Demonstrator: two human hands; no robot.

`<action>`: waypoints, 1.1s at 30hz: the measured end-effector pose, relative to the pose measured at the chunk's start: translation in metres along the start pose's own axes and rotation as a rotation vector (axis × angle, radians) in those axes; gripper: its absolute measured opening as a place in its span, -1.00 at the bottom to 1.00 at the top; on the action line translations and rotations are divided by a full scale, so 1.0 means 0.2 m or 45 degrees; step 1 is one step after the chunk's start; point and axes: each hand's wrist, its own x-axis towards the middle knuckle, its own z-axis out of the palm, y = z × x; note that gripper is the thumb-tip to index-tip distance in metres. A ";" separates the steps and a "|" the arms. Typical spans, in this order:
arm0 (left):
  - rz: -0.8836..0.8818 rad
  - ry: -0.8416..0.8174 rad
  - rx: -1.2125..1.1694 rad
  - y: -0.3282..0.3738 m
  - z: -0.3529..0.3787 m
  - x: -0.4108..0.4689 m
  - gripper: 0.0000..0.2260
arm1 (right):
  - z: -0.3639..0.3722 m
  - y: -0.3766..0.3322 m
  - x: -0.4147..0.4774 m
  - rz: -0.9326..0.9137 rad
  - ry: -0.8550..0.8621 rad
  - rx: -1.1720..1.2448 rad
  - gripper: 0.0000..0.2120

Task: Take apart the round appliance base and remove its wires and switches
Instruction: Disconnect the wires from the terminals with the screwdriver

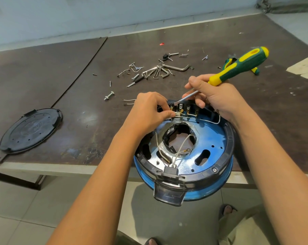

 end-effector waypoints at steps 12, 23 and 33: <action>0.019 0.003 0.009 -0.01 0.01 0.00 -0.84 | 0.01 0.00 0.03 0.142 0.045 0.044 -0.74; 0.044 0.004 0.042 -0.02 0.01 0.00 -0.84 | 0.00 0.00 0.04 0.174 0.035 0.043 -0.72; 0.048 0.003 0.023 -0.01 0.00 0.00 -0.84 | 0.00 0.01 0.04 0.155 -0.001 0.074 -0.73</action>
